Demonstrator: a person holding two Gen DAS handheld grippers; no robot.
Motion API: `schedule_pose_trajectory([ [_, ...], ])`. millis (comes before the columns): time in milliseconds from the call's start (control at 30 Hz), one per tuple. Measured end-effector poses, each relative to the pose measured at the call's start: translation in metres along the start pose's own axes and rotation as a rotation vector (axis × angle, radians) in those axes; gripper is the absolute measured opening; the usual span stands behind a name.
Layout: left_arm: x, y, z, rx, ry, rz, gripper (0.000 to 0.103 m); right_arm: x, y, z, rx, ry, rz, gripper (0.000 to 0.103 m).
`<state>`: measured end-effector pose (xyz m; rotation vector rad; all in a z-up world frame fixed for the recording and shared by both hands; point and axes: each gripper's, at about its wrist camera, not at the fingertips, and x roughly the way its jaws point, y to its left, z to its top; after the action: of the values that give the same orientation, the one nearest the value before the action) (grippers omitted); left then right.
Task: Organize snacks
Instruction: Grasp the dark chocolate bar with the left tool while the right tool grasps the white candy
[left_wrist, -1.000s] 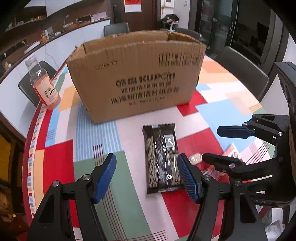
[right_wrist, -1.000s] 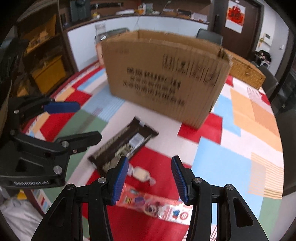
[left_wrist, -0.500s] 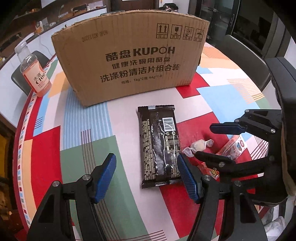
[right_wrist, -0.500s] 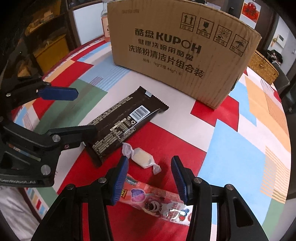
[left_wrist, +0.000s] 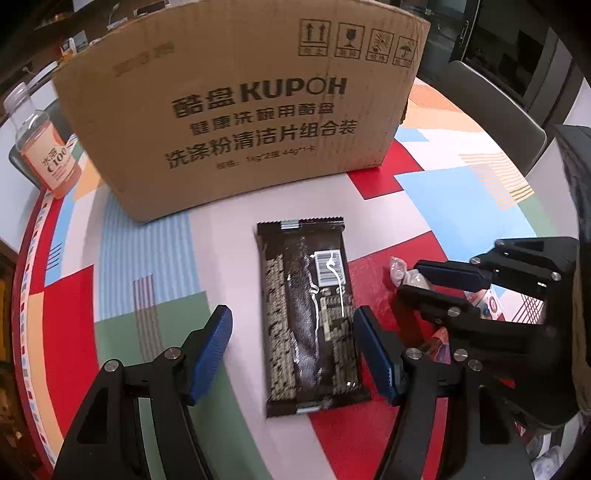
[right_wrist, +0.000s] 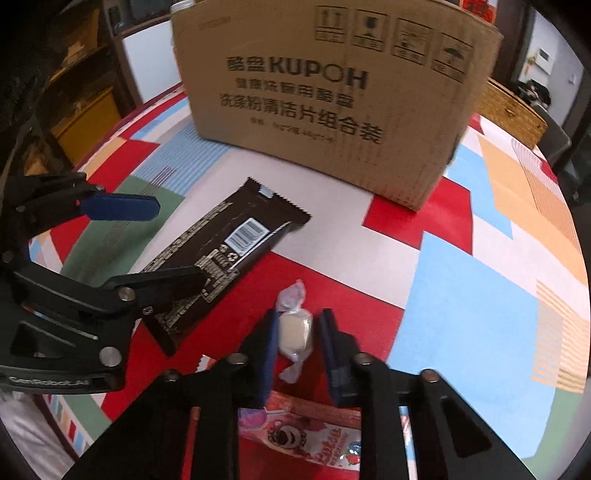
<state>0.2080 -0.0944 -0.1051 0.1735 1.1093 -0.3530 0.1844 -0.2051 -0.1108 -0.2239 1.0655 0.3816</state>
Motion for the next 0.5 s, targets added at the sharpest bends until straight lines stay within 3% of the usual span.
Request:
schedule_pose_trajectory([
  [233, 0.019, -0.01, 0.01, 0.016, 0.015, 0.021, 0.066, -0.005, -0.019, -0.004, 0.14, -0.038, 0.004, 0.019],
  [400, 0.025, -0.015, 0.013, 0.014, 0.002, 0.019, 0.05, -0.013, -0.024, -0.005, 0.191, -0.072, -0.001, 0.019],
  [500, 0.024, -0.012, 0.013, 0.0, -0.006, -0.001, 0.049, -0.019, -0.026, -0.005, 0.204, -0.088, -0.002, 0.019],
])
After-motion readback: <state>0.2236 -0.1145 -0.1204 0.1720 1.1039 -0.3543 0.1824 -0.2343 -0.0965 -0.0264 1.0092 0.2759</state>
